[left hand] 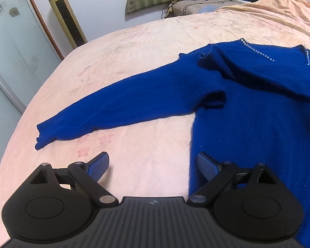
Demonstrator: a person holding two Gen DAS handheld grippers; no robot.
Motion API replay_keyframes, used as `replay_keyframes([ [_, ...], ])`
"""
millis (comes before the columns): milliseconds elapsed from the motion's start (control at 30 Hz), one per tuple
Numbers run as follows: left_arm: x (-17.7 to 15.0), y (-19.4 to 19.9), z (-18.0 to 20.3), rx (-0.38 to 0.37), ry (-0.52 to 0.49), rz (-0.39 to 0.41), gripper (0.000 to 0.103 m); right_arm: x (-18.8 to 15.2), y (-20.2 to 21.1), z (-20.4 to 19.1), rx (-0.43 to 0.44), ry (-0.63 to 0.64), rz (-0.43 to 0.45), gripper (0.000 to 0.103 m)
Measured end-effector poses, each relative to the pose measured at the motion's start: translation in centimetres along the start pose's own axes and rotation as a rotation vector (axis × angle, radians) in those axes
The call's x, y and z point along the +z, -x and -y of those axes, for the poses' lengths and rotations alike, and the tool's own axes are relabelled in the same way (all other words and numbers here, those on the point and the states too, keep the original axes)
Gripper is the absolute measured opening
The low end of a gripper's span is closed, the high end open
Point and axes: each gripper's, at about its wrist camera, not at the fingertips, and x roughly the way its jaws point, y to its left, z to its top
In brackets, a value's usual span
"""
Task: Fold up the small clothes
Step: 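Lay the sleeve side onto the sweater body and open the right gripper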
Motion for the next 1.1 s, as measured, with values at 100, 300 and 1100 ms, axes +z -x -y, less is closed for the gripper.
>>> replay_keyframes([
  [100,0.1,0.3,0.1,-0.008,-0.002,0.004,0.093,-0.8,3.6,3.5,-0.132,0.040,0.056,0.045],
  [300,0.4,0.9,1.0,-0.028,-0.002,0.012,0.093,-3.6,10.2,10.5,-0.474,0.086,0.083,0.044],
  [1100,0.9,1.7,4.7,-0.031,-0.071,0.007,0.093,-10.3,5.9,7.5,-0.757,0.958,-0.084,0.000],
])
